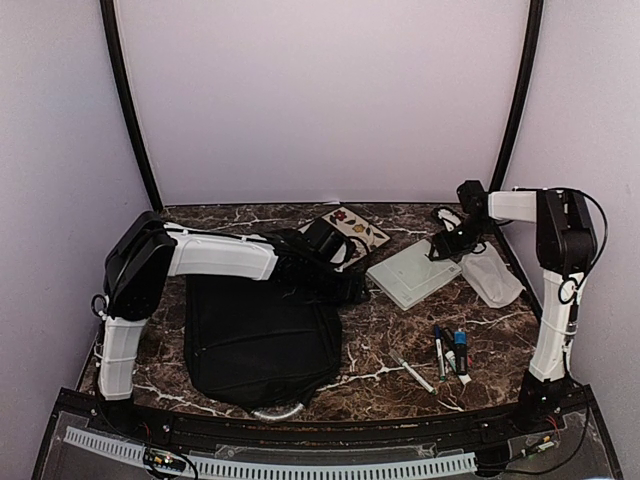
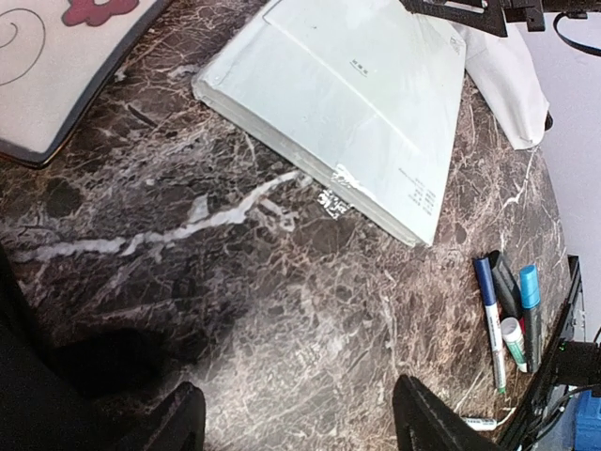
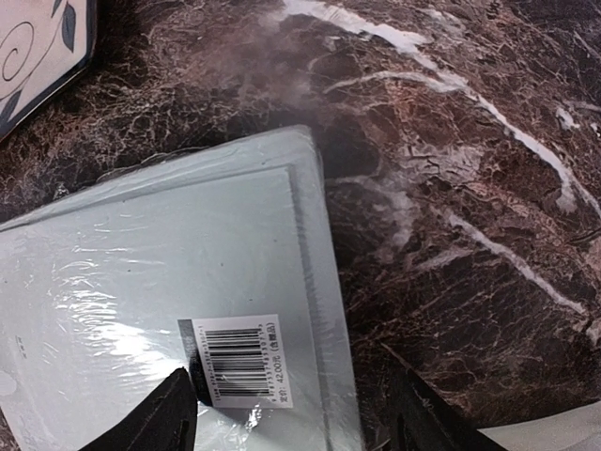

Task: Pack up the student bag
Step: Move the book to the center of the board.

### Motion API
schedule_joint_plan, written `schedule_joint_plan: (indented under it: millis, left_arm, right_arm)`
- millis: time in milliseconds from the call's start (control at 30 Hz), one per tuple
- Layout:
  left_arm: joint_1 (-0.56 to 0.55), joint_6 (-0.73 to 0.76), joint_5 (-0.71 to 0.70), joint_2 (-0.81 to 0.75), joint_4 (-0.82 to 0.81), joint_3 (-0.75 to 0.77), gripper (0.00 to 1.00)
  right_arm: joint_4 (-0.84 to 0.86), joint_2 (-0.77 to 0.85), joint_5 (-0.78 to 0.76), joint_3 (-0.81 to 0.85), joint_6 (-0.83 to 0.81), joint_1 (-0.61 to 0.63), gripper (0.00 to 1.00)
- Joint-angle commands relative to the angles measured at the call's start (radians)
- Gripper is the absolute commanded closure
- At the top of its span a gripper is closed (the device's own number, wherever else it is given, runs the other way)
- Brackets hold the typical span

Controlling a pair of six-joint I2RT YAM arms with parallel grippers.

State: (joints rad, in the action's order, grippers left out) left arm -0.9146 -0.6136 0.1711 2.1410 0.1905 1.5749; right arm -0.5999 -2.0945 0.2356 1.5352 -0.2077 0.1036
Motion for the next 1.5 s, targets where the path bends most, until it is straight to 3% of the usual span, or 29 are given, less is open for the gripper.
schedule_joint_plan:
  millis: [0,267,567,767,867,1100,1267,1467]
  left_arm:
    - [0.002,-0.03,0.064,0.032,-0.024,0.036,0.28]
    - [0.003,-0.099,0.029,0.08,-0.016,0.07,0.28]
    - [0.008,-0.141,0.031,0.107,-0.031,0.073,0.28]
    - [0.008,-0.138,0.039,0.108,-0.025,0.066,0.29]
    - [0.009,-0.142,0.044,0.106,-0.029,0.062,0.29]
    - [0.022,-0.229,0.059,0.105,-0.07,0.043,0.28]
    - [0.034,-0.362,0.085,0.119,-0.162,0.005,0.29]
    - [0.034,-0.414,0.115,0.17,-0.22,0.061,0.35]
  right_arm:
    - [-0.018,-0.017,0.051,-0.003,-0.001,-0.002,0.3]
    - [-0.022,-0.021,0.099,-0.025,-0.011,0.007,0.32]
    - [-0.023,-0.025,-0.072,0.054,0.029,-0.002,0.27]
    - [-0.101,-0.099,0.077,0.1,0.013,0.001,0.19]
    - [-0.142,-0.109,0.19,0.095,-0.034,0.012,0.24]
    - [-0.182,-0.084,0.261,0.064,-0.116,0.063,0.39]
    - [-0.169,-0.066,0.269,0.036,-0.117,0.082,0.4]
    - [-0.163,-0.062,0.308,0.017,-0.11,0.086,0.4]
